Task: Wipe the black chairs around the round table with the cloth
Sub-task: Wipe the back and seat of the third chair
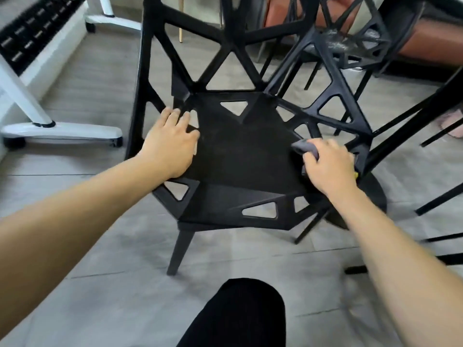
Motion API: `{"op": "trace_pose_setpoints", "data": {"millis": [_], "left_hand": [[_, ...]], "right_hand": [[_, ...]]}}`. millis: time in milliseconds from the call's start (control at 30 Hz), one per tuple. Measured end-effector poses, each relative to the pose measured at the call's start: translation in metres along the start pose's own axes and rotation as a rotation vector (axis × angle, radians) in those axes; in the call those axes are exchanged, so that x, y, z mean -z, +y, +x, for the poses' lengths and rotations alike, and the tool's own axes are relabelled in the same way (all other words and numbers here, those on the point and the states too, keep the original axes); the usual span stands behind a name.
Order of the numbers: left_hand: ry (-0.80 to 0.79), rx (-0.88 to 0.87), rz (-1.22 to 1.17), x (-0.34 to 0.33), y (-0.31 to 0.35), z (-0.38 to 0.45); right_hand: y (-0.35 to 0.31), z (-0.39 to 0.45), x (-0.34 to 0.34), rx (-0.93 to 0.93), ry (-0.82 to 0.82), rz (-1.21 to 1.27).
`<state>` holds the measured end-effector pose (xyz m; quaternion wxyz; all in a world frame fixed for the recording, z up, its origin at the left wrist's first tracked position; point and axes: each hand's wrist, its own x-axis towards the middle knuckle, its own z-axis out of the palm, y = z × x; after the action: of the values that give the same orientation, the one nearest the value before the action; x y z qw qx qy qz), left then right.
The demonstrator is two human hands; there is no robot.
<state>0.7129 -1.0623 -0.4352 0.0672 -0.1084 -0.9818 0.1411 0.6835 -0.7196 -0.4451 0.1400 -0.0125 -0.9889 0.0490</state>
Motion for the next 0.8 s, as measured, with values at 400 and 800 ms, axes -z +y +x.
{"op": "trace_pose_setpoints", "data": {"millis": [400,800], "left_hand": [[0.193,-0.019,-0.085,-0.001,-0.032,-0.067],[0.241,0.062,-0.172,0.000,-0.004,-0.051]], "right_hand": [[-0.223,-0.148,-0.009,0.400,0.147,0.348],[0.003,-0.077,-0.014,-0.171,0.425,0.356]]}}
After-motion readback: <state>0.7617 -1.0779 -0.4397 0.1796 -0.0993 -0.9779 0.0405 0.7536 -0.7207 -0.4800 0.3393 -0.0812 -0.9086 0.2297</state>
